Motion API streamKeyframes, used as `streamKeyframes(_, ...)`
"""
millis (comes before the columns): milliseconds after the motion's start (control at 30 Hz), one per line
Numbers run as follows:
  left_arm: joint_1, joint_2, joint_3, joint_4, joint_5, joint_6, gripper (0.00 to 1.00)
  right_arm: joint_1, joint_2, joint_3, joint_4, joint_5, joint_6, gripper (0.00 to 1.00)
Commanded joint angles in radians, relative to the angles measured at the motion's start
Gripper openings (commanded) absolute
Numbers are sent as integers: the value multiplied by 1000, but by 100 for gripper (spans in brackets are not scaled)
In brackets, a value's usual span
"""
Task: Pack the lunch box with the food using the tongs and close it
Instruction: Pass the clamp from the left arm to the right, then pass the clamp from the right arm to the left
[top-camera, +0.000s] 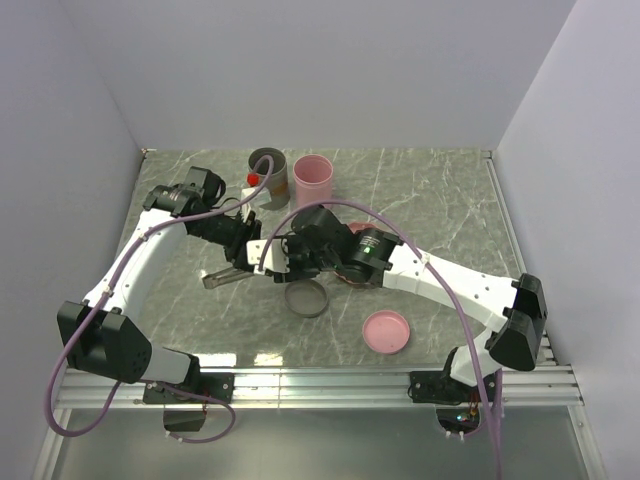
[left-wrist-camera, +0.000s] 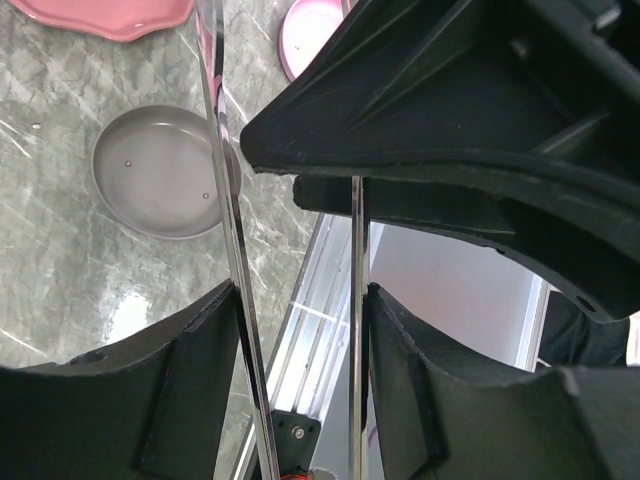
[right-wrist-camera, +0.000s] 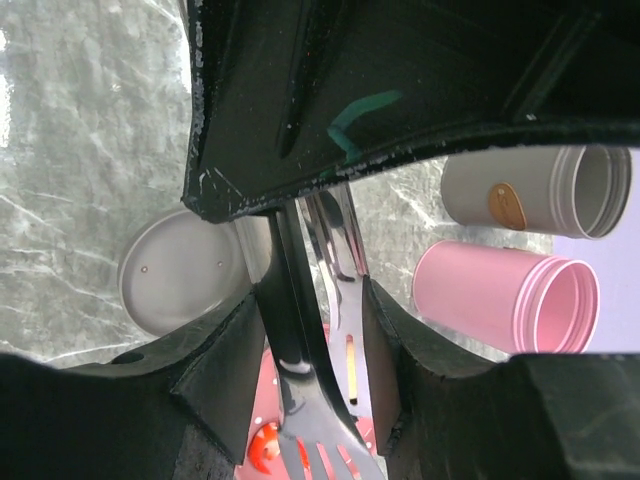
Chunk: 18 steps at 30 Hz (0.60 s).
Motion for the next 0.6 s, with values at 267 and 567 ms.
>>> streamKeyframes(267, -16, -20, -12, -17, 30, 35, 61, 4, 19, 71, -15, -10, 11, 45)
streamKeyframes(567, -17, -15, -15, -15, 21, 40, 63, 1, 39, 94, -34, -12, 24, 41)
